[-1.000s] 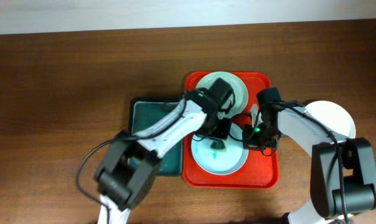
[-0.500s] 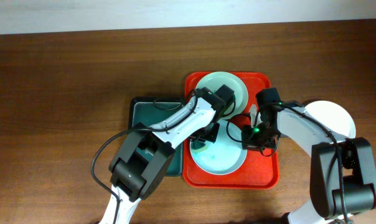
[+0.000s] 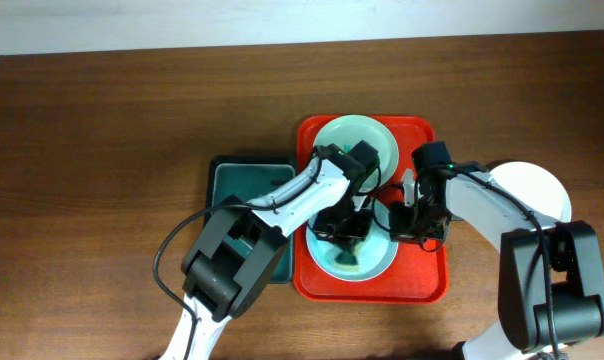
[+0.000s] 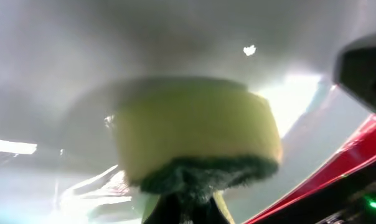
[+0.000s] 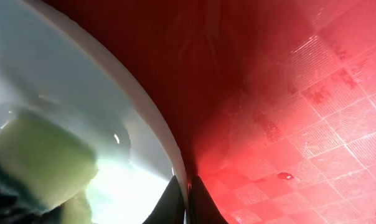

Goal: Clean dirty plates on tray and stack at the side
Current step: 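Scrub the held plate with the sponge in the left gripper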

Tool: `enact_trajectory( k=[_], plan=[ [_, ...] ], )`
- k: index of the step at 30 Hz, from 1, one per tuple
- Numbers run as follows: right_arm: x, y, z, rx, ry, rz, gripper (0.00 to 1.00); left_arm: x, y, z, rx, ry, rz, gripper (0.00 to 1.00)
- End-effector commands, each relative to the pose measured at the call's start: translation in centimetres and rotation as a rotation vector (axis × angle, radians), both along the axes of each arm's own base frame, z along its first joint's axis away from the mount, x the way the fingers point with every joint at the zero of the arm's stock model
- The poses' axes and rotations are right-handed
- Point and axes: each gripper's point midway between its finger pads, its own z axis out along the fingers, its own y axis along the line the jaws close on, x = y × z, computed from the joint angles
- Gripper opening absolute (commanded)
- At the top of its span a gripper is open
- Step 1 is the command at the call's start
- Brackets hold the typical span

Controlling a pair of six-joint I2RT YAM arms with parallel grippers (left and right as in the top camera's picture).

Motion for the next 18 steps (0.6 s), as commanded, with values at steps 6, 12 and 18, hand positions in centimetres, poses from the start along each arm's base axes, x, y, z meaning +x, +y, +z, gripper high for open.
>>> enact_trajectory(
  k=[6, 12, 18],
  plan=[
    [-0.8, -0.8, -1.1, -0.055, 0.032, -0.004, 0.04, 5.6, 10.0, -1.9, 0.467, -0.242, 0.109, 0.00],
    [-0.7, -1.0, -1.1, -0.062, 0.031, -0.004, 0.04, 9.0, 8.1, 0.1, 0.377, -0.321, 0.166, 0.00],
    [-0.8, -0.9, -1.1, -0.062, 0.031, -0.004, 0.04, 5.9, -0.8, -1.3, 0.043, -0.190, 0.102, 0.00]
  ],
)
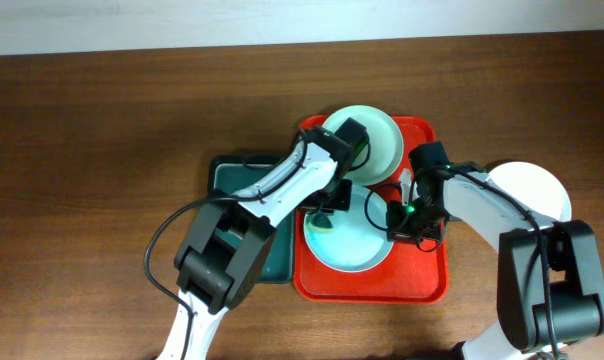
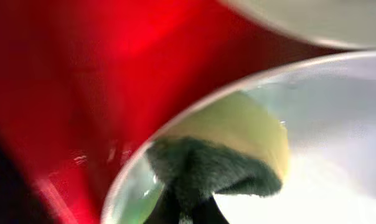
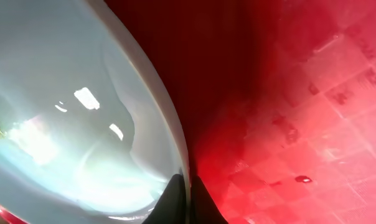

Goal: Clean dirty plates on tray and stack at the side
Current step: 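Scrub the held plate with the sponge in the left gripper, then return the sponge to the black tray with the left gripper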

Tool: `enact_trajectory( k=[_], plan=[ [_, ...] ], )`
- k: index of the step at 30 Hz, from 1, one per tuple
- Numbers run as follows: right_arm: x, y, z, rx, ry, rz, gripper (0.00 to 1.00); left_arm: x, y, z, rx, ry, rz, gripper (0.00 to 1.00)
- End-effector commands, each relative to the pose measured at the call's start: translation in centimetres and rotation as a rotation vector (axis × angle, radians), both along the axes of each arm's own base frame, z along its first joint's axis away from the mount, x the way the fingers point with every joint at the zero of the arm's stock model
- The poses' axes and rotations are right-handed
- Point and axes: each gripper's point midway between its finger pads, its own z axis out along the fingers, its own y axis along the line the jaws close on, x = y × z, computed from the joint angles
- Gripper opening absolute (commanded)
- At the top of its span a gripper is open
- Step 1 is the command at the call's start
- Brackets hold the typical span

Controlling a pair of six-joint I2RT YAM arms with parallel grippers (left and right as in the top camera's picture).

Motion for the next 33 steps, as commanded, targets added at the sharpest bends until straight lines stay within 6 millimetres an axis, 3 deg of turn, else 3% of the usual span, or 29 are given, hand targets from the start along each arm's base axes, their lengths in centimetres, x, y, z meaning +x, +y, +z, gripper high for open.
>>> enact_trajectory(
  k=[1, 3, 8, 10, 12, 14, 18, 20, 21, 24, 28, 29, 30, 32, 33],
  plan=[
    [-0.8, -1.4, -1.1, -0.075, 0.027, 0.009, 0.04, -3.1, -5.3, -1.3, -0.166, 0.112, -0.084, 0.00],
    [-0.8, -1.4, -1.1, -0.075, 0.028, 0.009, 0.04, -3.9, -5.9, -1.3, -0.173, 0.117, -0.127, 0.00],
    [-0.8, -1.4, -1.1, -0.075, 0.028, 0.009, 0.04, -5.2, -4.5, -1.2, -0.128, 0.170, -0.173, 0.00],
    [-0.8, -1.4, -1.1, -0.075, 0.028, 0.009, 0.04, -5.6, -3.7, -1.2, -0.106, 0.194, -0.193, 0.00],
    [-0.8, -1.4, -1.1, -0.075, 0.028, 0.009, 0.04, -4.5, -0.9, -0.8, -0.018, 0.178, -0.161, 0.00],
    [-0.8, -1.4, -1.1, -0.075, 0.029, 0.009, 0.04, -2.7, 1.9, 0.9, 0.028, 0.140, -0.110, 0.00],
    [-1.0, -1.5, -1.1, -0.076, 0.036, 0.014, 0.04, 0.3, 5.9, 7.2, -0.046, 0.047, 0.017, 0.00],
    [-1.0, -1.5, -1.1, -0.076, 0.037, 0.014, 0.04, 1.6, 9.2, 10.5, -0.056, -0.017, 0.094, 0.00],
    [-1.0, -1.5, -1.1, -0.076, 0.037, 0.014, 0.04, 1.9, 10.7, 10.8, -0.022, -0.030, 0.116, 0.00],
    [-1.0, -1.5, -1.1, -0.076, 0.036, 0.014, 0.04, 2.1, 15.5, 9.4, 0.134, -0.032, 0.168, 0.00],
    [-0.9, -1.5, -1.1, -0.075, 0.033, 0.014, 0.04, 1.5, 16.4, 4.7, 0.158, -0.030, 0.152, 0.00],
    [-0.9, -1.5, -1.1, -0.075, 0.032, 0.017, 0.04, 1.3, 16.5, 4.0, 0.160, -0.026, 0.152, 0.09],
    [-0.9, -1.5, -1.1, -0.075, 0.031, 0.017, 0.04, 1.1, 16.6, 3.7, 0.161, -0.022, 0.152, 0.30],
    [-0.6, -1.4, -1.1, -0.074, 0.020, 0.016, 0.05, 1.3, 16.3, 4.2, 0.151, -0.025, 0.152, 0.42],
    [-0.3, -1.4, -1.2, -0.072, 0.005, 0.015, 0.05, 1.4, 16.1, 4.8, 0.138, -0.023, 0.153, 0.43]
  ],
)
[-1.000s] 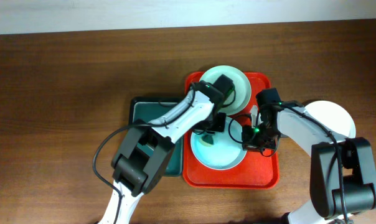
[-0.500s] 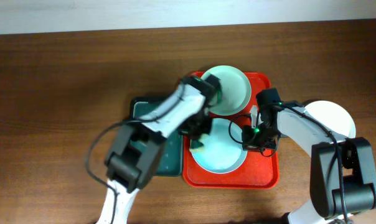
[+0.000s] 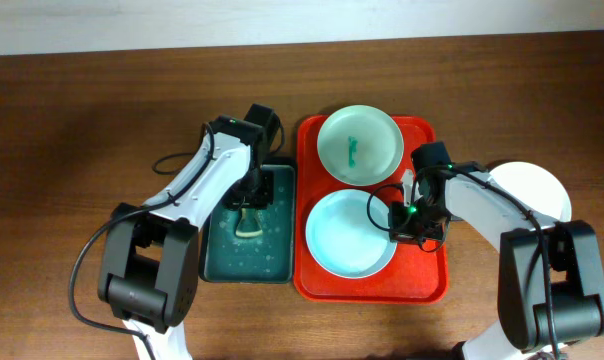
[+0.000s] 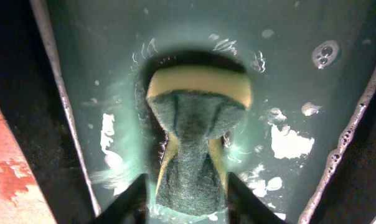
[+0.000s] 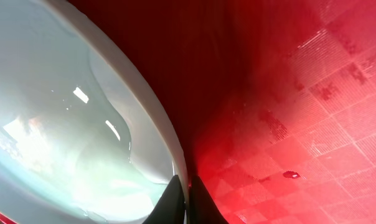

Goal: Clean dirty plates on tray and stack at the side
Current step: 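Return the sponge to the black tray with the left gripper, then lift the plate with the right gripper and dip it into the black tray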

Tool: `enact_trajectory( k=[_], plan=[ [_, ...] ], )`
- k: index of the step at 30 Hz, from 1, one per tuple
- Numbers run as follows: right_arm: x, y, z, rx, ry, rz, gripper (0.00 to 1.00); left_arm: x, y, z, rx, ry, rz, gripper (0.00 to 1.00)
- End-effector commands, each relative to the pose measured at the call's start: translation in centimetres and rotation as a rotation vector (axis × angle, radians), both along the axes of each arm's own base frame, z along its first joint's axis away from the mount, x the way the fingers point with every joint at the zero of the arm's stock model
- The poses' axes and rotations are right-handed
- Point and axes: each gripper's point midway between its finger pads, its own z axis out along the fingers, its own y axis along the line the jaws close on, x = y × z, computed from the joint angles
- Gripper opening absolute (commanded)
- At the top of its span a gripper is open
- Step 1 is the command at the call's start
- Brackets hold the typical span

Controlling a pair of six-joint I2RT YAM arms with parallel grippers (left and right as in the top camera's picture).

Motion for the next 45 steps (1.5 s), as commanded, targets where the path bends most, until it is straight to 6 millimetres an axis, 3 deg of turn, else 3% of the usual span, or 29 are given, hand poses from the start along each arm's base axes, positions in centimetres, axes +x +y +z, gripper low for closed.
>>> enact_trajectory(
  k=[1, 4, 6, 9, 11, 13, 15, 18, 22, 24, 29, 38, 45],
  plan=[
    [0.2, -0.9, -1.1, -0.060, -0.016, 0.014, 0.06, 0.6, -0.3, 1.8, -0.016, -0.016, -0.005, 0.46],
    [0.8, -0.7, 0.3, -0.048, -0.017, 0.013, 0.04, 1.0, -0.3, 6.5, -0.038, -0.063, -0.002, 0.54],
    [1.6, -0.6, 2.9, -0.046, -0.044, 0.013, 0.04, 1.2, 0.4, 9.1, -0.057, -0.111, 0.003, 0.57],
    [3.1, 0.3, 8.7, -0.037, -0.143, 0.037, 0.04, 1.1, 2.6, 13.0, -0.103, -0.198, 0.067, 0.68],
    [3.9, 2.3, 12.9, -0.025, -0.237, 0.092, 0.04, 0.7, 5.5, 15.9, -0.128, -0.269, 0.146, 0.95],
    [4.6, 5.5, 15.8, 0.002, -0.315, 0.150, 0.04, 0.2, 8.4, 18.0, -0.136, -0.329, 0.221, 0.99],
    [5.2, 8.3, 16.6, -0.028, -0.396, 0.180, 0.04, -0.2, 11.1, 19.5, -0.132, -0.381, 0.298, 0.99],
    [6.0, 11.9, 15.8, -0.135, -0.506, 0.264, 0.04, -1.0, 13.3, 20.1, -0.120, -0.389, 0.364, 1.00],
    [7.4, 14.8, 14.5, -0.233, -0.615, 0.324, 0.04, -1.8, 13.5, 19.8, -0.113, -0.354, 0.371, 0.99],
    [7.9, 15.0, 15.7, -0.289, -0.686, 0.318, 0.04, -1.9, 13.5, 19.7, -0.112, -0.349, 0.372, 0.99],
    [7.3, 15.0, 21.2, -0.453, -0.901, 0.290, 0.04, -1.9, 13.5, 19.7, -0.112, -0.350, 0.372, 0.99],
    [3.7, 17.4, 25.6, -0.728, -1.162, 0.374, 0.04, -1.9, 13.5, 19.7, -0.112, -0.350, 0.372, 0.99],
    [2.7, 18.2, 26.3, -0.753, -1.205, 0.399, 0.04, -1.9, 13.5, 19.7, -0.113, -0.350, 0.372, 1.00]
  ],
)
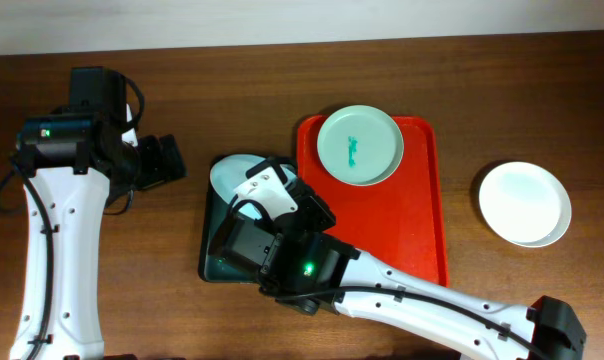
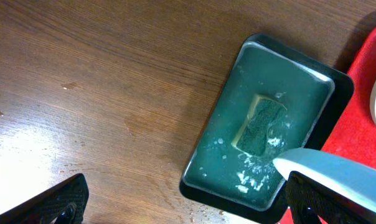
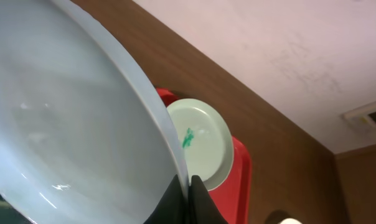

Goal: Clean dirty plates on tray and stack at the side
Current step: 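Lift the plate with the right gripper and dip it into the black tray, then stack the rinsed plate on the plate right of the red tray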

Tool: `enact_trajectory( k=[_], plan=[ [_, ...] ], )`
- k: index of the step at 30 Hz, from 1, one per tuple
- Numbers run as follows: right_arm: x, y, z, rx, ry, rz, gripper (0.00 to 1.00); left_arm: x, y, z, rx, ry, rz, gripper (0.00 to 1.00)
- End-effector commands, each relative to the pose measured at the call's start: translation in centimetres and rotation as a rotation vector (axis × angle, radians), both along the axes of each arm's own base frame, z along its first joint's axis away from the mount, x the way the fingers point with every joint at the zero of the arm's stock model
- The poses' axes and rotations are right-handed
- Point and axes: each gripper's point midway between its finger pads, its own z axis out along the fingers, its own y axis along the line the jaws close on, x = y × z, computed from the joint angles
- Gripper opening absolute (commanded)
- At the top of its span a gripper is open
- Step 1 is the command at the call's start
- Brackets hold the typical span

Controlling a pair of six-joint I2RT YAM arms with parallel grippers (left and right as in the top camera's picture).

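Observation:
My right gripper (image 3: 189,186) is shut on the rim of a pale blue plate (image 3: 63,124), which it holds tilted in the air. Overhead, that plate (image 1: 229,175) shows above the back of the dark green basin (image 1: 214,262). A plate with a green smear (image 1: 359,145) lies at the back of the red tray (image 1: 422,240). The yellow-green sponge (image 2: 261,124) lies loose in the basin's water. My left gripper (image 1: 165,160) is open and empty, high over the table to the left of the basin. A white plate (image 1: 525,203) rests on the table to the right.
The right arm (image 1: 382,290) reaches across the front of the table and covers part of the basin. The wooden table (image 2: 113,93) is wet near the basin's left edge.
My left gripper was down in the basin at the sponge; it is now high at the far left, open, and the sponge lies in the basin. The right gripper's plate has gone from the tray to above the basin.
The left gripper pressed the sponge onto the front plate on the tray while the right gripper pinched that plate's rim. Then the sponge was at the plate's left edge, then in the basin. Now the sponge lies free and the clean plate hangs over the basin.

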Motion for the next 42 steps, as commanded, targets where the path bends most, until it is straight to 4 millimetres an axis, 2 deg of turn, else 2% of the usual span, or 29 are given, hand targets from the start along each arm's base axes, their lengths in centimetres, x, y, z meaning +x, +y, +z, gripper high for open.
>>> enact_trajectory(
  k=[1, 29, 31, 34, 35, 36, 38, 40, 41, 42],
  plan=[
    [0.1, -0.5, 2.0, 0.018, -0.059, -0.027, 0.04, 0.0, 0.0, 0.8, -0.004, -0.027, -0.009, 0.99],
    [0.2, -0.6, 2.1, 0.016, -0.064, -0.033, 0.04, 0.0, 0.0, 0.8, -0.003, -0.027, -0.009, 0.99],
    [0.6, -0.7, 1.4, 0.048, -0.025, -0.035, 0.04, 0.0, 0.0, 0.8, -0.003, -0.027, -0.009, 0.99],
    [2.3, -1.8, -1.0, 0.254, 0.117, -0.115, 0.04, 0.0, 0.0, 0.8, -0.003, -0.027, -0.009, 1.00],
    [3.2, -2.3, -2.7, 0.410, 0.287, -0.127, 0.04, 0.0, 0.0, 0.8, -0.003, -0.027, -0.009, 0.99],
    [3.5, -2.7, -3.2, 0.506, 0.393, -0.114, 0.04, 0.0, 0.0, 0.8, -0.003, -0.027, -0.009, 0.99],
    [4.3, -5.3, -2.7, 0.713, 0.559, -0.123, 0.04, 0.0, 0.0, 0.8, -0.003, -0.027, -0.009, 0.99],
    [5.1, -10.6, -1.4, 0.849, 0.602, -0.206, 0.04, 0.0, 0.0, 0.8, -0.003, -0.027, -0.009, 0.99],
    [5.1, -15.0, -1.1, 0.878, 0.587, -0.305, 0.04, 0.0, 0.0, 0.8, -0.003, -0.027, -0.009, 0.99],
    [4.8, -18.5, -1.0, 0.881, 0.573, -0.388, 0.04, 0.0, 0.0, 0.8, -0.004, -0.027, -0.009, 0.99]
  ],
)
